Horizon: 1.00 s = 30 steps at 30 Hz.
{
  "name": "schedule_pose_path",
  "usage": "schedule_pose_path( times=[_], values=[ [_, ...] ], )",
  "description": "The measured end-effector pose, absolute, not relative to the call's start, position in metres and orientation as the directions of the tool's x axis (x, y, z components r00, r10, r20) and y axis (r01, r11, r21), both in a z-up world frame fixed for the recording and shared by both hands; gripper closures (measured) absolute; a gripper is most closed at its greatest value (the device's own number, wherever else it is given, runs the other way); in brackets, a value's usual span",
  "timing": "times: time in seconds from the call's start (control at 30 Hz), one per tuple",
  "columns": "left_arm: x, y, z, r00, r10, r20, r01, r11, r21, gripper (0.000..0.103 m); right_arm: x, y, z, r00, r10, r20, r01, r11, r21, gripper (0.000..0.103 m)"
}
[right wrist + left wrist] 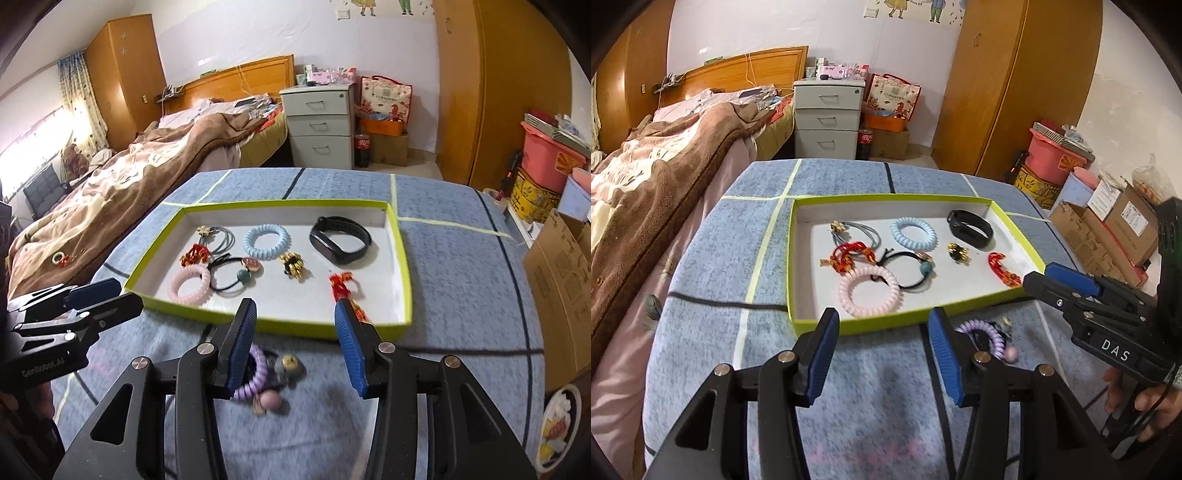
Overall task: Organize jewelry
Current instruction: 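Reach the left tool to the lilac coil hair tie and grasp it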
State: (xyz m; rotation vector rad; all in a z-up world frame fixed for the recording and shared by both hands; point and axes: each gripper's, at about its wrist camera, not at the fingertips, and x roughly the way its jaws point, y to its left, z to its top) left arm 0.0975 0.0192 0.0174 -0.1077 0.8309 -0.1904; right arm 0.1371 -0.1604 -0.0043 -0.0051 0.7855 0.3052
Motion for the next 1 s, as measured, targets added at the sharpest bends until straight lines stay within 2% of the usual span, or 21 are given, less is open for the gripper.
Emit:
schedule_pose_path(
  times=[0.13,0.43,0.77,0.83,1.0],
  values=[
    [0.086,0.017,0.013,0.66,-0.2,-0.724,0.122,0.98,-0.159,0.043,0.124,-0.175,-0.008,0.67,0.246,-0.701,-0.239,0.965,0.11,0.058],
    [0.072,0.02,-0.002,0.618,-0.288,-0.732,0.131,0.955,-0.266,0.043,0.112,-0.181,-0.038,0.601,0.255,-0.758,-0.248,0.96,0.127,0.058],
    [0.081,0.0,-0.011,0.574,-0.33,-0.75,0.187,0.944,-0.272,0.043,0.101,-0.192,-0.042,0.605,0.237,-0.76,-0.203,0.969,0.14,0.058],
    [0.086,-0.007,-0.013,0.569,-0.331,-0.753,0.199,0.944,-0.264,0.043,0.1,-0.196,-0.04,0.612,0.234,-0.756,-0.194,0.971,0.143,0.058],
    [0.097,-0.028,-0.022,0.543,-0.294,-0.786,0.226,0.953,-0.2,0.053,0.099,-0.203,-0.039,0.615,0.226,-0.755,-0.186,0.973,0.14,0.058]
  ],
)
